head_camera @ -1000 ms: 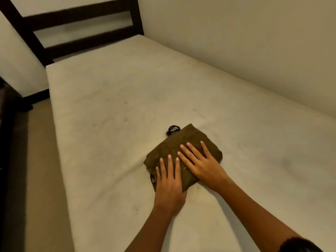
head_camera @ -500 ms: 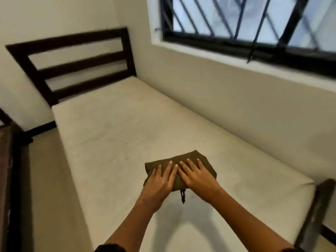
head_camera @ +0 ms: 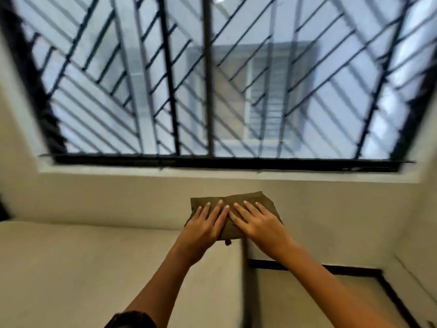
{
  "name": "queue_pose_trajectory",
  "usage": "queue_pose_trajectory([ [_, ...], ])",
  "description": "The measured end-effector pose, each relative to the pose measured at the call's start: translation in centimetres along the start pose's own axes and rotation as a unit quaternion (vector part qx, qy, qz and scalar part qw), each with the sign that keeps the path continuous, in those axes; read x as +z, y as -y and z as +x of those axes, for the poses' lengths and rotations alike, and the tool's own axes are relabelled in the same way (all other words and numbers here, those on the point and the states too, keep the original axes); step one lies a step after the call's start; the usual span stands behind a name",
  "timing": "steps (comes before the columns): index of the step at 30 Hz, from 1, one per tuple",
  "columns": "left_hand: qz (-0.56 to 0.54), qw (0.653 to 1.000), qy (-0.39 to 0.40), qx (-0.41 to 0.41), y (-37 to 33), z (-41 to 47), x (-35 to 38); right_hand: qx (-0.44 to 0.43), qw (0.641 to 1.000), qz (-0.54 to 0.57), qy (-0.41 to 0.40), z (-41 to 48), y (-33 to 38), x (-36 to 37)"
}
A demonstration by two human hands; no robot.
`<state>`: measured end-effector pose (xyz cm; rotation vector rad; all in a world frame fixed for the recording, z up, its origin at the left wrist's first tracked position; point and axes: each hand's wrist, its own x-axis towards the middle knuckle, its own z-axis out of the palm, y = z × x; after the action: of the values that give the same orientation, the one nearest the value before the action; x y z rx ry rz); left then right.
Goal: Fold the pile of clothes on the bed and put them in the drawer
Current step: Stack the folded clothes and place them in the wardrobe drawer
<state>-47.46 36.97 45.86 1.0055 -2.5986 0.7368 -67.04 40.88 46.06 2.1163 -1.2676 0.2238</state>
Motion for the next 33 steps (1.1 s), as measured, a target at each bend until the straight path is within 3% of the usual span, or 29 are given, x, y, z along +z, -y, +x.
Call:
queue_pose_trajectory([
  [6,-0.042,0.975,-0.134,0.174,-15.5,9.4,-9.5,0.145,0.978,-0.136,0.058,-16.9,-8.9,-12.3],
  [11,-0.083,0.937,-0.199,0.276,-29.9,14.2,-17.4,0.249,0.937,-0.214,0.123,-31.0,-12.5,-23.5],
  [15,-0.135,0.89,-0.243,0.362,-43.7,15.2,-25.7,0.335,0.881,-0.286,0.171,-43.5,-13.3,-33.8],
  [16,-0.129,0.888,-0.273,0.347,-43.7,15.5,-26.4,0.337,0.884,-0.264,0.186,-43.6,-14.0,-34.0],
  [17,-0.166,0.862,-0.286,0.384,-50.3,14.4,-30.0,0.373,0.847,-0.305,0.226,-49.4,-12.9,-38.5],
  [18,-0.164,0.866,-0.28,0.381,-50.3,14.5,-30.5,0.374,0.848,-0.308,0.217,-49.5,-13.4,-38.9],
  [24,-0.245,0.786,-0.328,0.463,-65.4,11.8,-38.2,0.466,0.774,-0.328,0.277,-61.8,-10.3,-49.2],
  [33,-0.316,0.667,-0.335,0.586,-80.8,6.4,-42.0,0.612,0.661,-0.292,0.32,-74.4,-3.4,-53.7],
])
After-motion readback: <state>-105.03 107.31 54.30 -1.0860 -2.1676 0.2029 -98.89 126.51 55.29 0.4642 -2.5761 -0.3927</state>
